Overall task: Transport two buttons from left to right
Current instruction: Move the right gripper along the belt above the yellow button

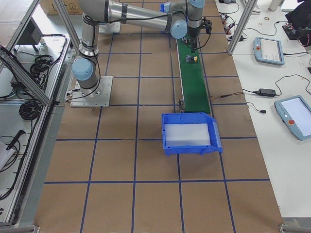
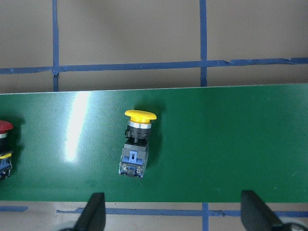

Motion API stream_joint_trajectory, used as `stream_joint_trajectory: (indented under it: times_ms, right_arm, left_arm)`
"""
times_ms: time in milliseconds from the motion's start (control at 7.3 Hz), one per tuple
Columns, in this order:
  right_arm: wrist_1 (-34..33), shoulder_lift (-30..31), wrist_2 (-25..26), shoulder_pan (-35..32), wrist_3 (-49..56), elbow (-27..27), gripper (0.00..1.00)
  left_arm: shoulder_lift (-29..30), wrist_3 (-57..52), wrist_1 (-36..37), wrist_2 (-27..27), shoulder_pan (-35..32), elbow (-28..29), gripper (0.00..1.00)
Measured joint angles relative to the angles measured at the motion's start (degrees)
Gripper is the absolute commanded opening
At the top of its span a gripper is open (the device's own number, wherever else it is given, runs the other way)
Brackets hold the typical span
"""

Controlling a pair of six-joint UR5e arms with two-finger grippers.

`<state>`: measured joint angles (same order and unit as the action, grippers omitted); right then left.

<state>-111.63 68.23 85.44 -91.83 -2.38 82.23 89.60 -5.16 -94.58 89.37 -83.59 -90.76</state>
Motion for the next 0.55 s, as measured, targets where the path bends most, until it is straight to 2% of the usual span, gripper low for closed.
stream_joint_trajectory:
  times_ms: [548]
  right_arm:
    - [-4.9, -5.6, 0.5, 0.0, 0.7, 0.1, 1.0]
  left_arm:
    - [0.4, 0.1, 1.9, -1.4, 0.0, -0.1, 1.0]
